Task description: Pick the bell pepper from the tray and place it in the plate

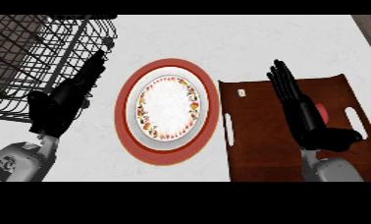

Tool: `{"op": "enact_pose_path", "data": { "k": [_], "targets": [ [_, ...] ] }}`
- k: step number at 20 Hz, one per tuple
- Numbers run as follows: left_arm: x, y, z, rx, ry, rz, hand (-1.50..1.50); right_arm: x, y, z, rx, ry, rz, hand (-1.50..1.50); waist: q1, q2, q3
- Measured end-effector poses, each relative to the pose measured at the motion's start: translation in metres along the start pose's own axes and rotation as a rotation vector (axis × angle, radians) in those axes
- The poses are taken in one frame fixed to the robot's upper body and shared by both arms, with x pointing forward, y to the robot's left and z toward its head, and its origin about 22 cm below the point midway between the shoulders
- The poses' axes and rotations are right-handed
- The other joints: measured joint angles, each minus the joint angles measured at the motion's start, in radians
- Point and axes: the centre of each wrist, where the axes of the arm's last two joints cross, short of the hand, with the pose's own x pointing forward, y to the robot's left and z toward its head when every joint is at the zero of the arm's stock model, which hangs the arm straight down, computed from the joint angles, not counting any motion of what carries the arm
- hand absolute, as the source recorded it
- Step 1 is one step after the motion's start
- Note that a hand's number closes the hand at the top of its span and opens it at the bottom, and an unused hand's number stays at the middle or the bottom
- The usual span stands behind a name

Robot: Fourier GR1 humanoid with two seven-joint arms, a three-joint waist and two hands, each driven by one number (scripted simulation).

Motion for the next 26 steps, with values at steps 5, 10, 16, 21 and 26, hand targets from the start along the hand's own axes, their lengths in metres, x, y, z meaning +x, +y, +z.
{"op": "enact_pose_path", "data": {
  "k": [5,10,16,21,26],
  "targets": [
    [-0.037,-0.009,0.013,0.074,0.154,0.091,0.00,0.040,-0.072,-0.023,0.007,-0.155,0.015,1.50,0.002,0.002,-0.021],
    [-0.069,-0.026,0.027,0.108,0.284,0.225,0.00,0.071,-0.162,-0.021,-0.172,-0.225,0.274,-1.50,0.005,0.015,-0.029],
    [-0.087,-0.042,0.031,0.108,0.322,0.304,0.00,0.046,-0.236,0.010,-0.278,-0.329,0.214,-1.50,0.014,0.013,-0.026],
    [-0.097,-0.051,0.030,0.110,0.332,0.321,0.00,0.039,-0.273,0.028,-0.231,-0.319,0.277,-1.50,0.014,0.007,-0.027],
    [-0.098,-0.052,0.031,0.106,0.325,0.320,0.00,0.064,-0.292,0.032,-0.070,-0.163,0.505,-1.50,0.016,0.004,-0.028]
  ]
}}
